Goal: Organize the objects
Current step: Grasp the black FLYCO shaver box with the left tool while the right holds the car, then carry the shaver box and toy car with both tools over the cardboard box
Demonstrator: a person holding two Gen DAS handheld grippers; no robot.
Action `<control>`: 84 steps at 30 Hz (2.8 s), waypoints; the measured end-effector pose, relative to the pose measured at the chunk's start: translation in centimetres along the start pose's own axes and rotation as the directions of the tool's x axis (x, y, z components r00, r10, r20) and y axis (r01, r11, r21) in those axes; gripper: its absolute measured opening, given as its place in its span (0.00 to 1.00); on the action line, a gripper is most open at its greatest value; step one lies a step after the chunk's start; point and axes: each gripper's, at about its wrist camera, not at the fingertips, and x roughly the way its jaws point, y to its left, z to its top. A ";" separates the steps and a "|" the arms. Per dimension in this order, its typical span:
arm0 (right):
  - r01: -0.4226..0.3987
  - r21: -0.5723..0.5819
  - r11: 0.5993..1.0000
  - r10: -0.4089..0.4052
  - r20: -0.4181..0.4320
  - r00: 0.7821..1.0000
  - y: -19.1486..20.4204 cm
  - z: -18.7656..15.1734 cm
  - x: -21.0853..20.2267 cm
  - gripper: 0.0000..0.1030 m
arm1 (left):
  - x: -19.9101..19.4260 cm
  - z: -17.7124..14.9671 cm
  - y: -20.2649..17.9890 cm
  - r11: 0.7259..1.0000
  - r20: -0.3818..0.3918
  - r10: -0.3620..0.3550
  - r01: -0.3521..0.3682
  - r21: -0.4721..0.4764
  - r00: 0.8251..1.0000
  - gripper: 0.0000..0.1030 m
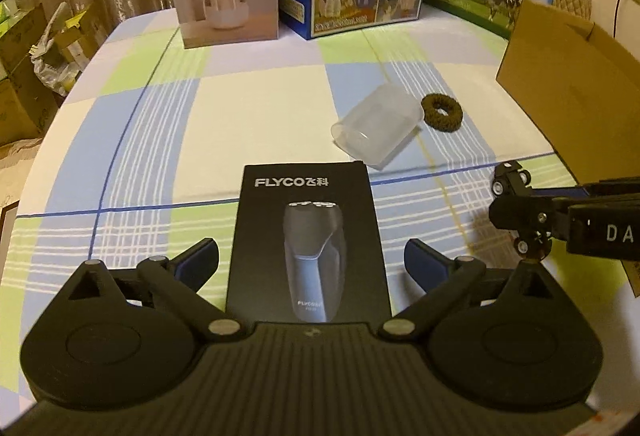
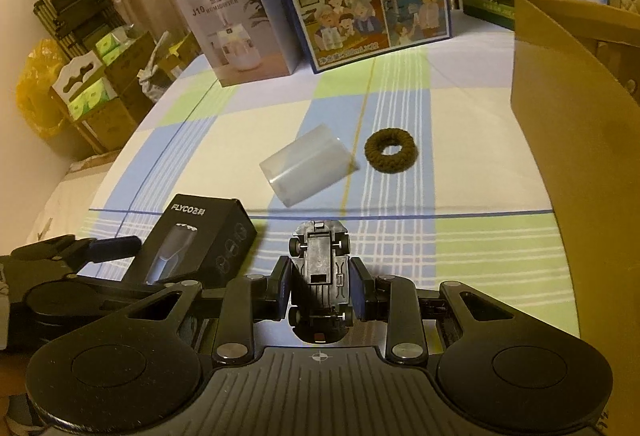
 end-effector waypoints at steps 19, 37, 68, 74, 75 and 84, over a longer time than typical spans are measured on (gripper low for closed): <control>-0.017 0.017 1.000 0.016 0.013 1.000 -0.2 0.7 0.0 0.26 | 0.2 0.0 0.7 0.998 -0.045 -0.042 0.040 -0.052 0.998 0.73; -0.027 0.035 0.999 0.025 0.066 0.997 -0.6 1.5 -1.3 0.26 | -3.6 0.3 -0.1 0.991 0.048 -0.073 0.078 -0.107 0.996 0.73; -0.057 0.085 0.995 0.034 0.259 0.965 -0.3 -6.9 -18.7 0.26 | -20.8 -5.2 -6.5 0.981 0.195 0.016 0.022 -0.191 0.981 0.73; -0.036 0.095 0.995 0.006 0.306 0.952 -1.1 -7.2 -22.5 0.26 | -23.0 -5.1 -8.1 0.984 0.220 0.008 0.032 -0.175 0.975 0.73; -0.034 0.098 0.995 0.001 0.312 0.950 -1.4 -7.2 -23.1 0.26 | -23.3 -5.1 -8.5 0.985 0.224 0.004 0.035 -0.170 0.975 0.73; -0.016 0.133 0.991 -0.032 0.355 0.934 -3.8 -7.9 -26.8 0.26 | -25.0 -4.5 -11.7 0.991 0.249 -0.029 0.061 -0.121 0.968 0.73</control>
